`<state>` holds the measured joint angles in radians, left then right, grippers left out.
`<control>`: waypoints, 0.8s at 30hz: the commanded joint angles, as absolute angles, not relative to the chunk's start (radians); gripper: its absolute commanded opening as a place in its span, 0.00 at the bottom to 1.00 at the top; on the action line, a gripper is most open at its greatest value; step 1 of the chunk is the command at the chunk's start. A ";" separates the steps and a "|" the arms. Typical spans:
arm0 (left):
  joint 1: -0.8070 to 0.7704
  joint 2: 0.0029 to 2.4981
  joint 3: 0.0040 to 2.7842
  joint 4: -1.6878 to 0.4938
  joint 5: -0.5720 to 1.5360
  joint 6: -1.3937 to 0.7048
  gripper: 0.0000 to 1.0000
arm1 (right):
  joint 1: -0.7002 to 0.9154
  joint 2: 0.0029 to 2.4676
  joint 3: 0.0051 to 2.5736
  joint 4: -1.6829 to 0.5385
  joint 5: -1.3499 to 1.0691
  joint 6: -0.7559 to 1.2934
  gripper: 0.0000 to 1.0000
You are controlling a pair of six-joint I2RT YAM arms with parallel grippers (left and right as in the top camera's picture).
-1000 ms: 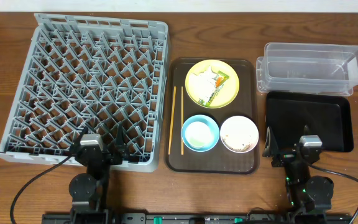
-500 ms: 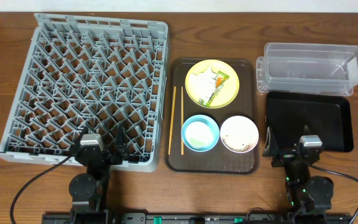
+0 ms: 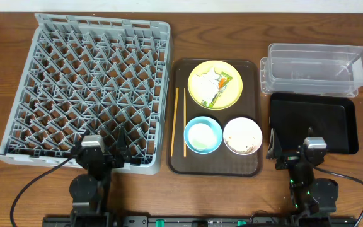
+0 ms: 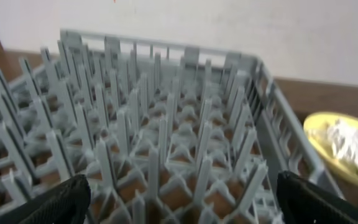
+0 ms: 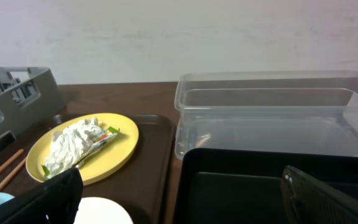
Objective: Sort waste into correct bins and load items into the dishwasher
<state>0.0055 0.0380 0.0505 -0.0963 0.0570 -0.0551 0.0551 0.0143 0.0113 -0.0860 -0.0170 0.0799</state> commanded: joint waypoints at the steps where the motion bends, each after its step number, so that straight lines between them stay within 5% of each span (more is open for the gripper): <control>1: 0.010 0.091 0.118 -0.173 0.067 -0.065 0.96 | 0.059 0.041 0.058 -0.118 -0.003 0.108 0.99; 11: 0.010 0.347 0.383 -0.391 0.067 -0.065 0.96 | 0.059 0.307 0.283 -0.268 -0.003 0.108 0.99; 24: 0.010 0.764 0.837 -0.868 0.071 -0.065 0.96 | 0.059 0.870 0.797 -0.732 -0.030 0.123 0.99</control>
